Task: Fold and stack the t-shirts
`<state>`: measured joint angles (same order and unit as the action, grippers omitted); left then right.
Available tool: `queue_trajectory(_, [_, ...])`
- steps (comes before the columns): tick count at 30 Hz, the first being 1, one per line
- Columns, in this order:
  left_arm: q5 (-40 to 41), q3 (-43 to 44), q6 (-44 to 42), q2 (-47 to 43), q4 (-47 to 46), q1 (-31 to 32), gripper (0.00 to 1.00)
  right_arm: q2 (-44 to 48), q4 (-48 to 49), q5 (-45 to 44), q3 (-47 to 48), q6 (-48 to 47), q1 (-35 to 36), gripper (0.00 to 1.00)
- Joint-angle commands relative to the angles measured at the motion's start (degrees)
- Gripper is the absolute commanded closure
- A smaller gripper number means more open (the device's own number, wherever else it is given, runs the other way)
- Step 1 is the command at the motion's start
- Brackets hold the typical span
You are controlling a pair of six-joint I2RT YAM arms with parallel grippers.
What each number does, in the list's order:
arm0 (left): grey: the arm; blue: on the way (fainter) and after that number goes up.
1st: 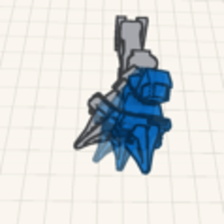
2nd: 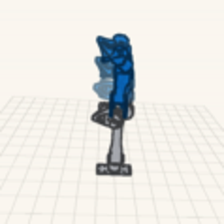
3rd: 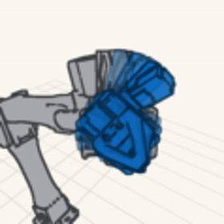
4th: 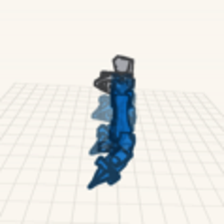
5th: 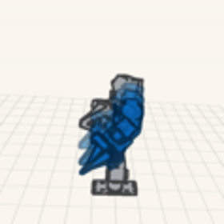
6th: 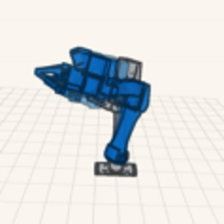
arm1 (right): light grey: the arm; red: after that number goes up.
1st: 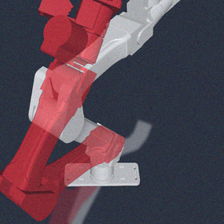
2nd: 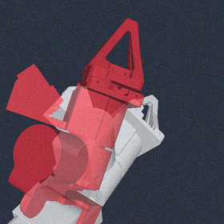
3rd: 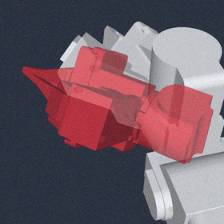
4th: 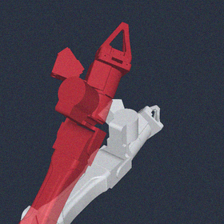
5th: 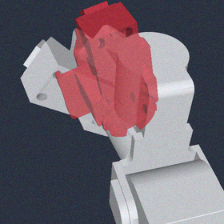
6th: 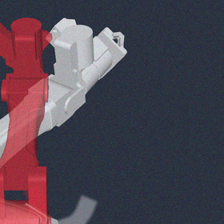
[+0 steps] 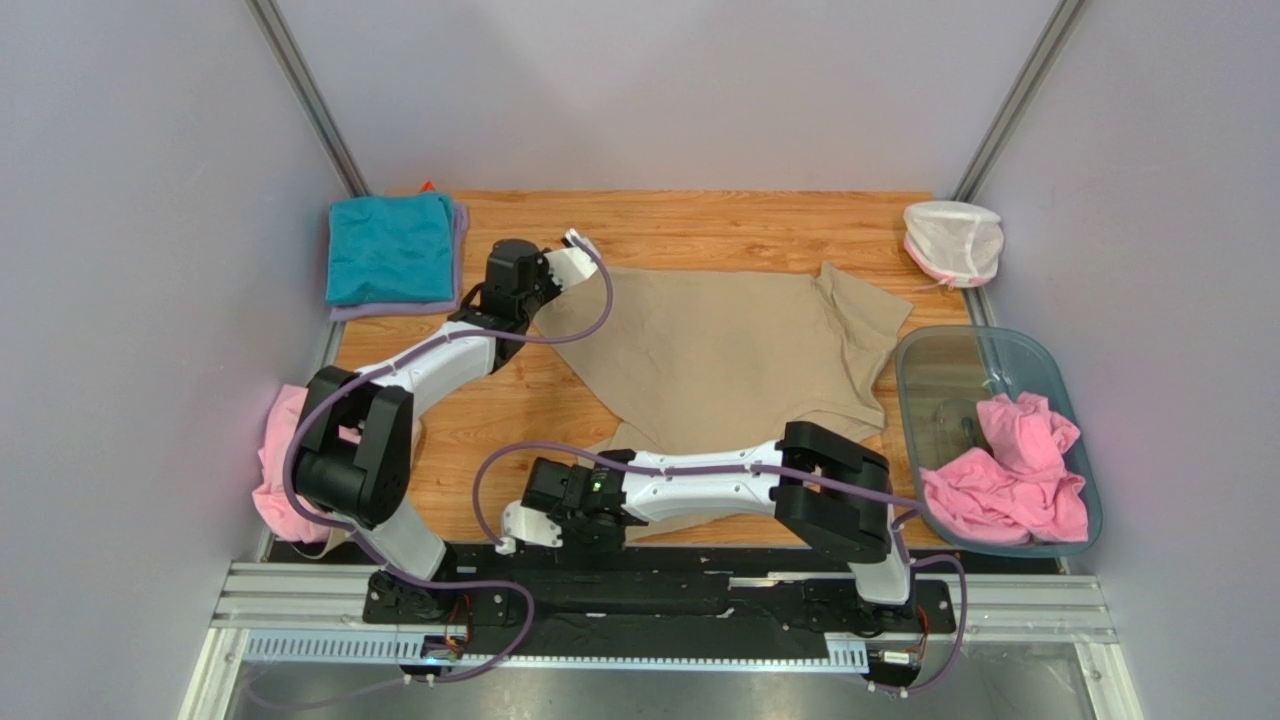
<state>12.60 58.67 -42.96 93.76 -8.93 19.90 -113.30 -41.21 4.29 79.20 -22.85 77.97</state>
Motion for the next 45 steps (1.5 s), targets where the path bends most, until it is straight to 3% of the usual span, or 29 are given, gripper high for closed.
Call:
queue_trajectory(1, [0.1, -0.7, 0.1, -2.3, -2.4, 0.2, 1.0, -1.1, 2.5, -0.1, 0.7, 0.5, 0.3, 1.0])
queue_trajectory(8, [0.4, -1.5, 0.4, -3.6, -1.7, 0.2, 1.0, 1.2, 1.1, -4.1, -0.4, 0.2, -0.6, 1.0])
queue_trajectory(17, [-1.3, -0.6, 3.9, -11.1, 5.7, 0.2, 1.0, 13.4, -3.8, -13.1, 0.3, -0.1, -7.5, 1.0])
queue_trajectory(26, [-0.6, 0.0, 4.8, -14.8, 8.1, 0.2, 1.0, 22.8, -5.0, -15.2, -1.1, 0.3, -11.3, 1.0])
queue_trajectory(37, [-0.6, -0.2, 5.5, -14.9, 8.6, 0.2, 1.0, 24.7, -2.9, -12.2, -6.0, 0.3, -19.3, 1.0])
queue_trajectory(45, [-2.2, 1.2, 10.9, -19.7, 14.3, 0.2, 1.0, 29.2, -5.5, -20.3, -1.3, -1.4, -27.6, 1.0])
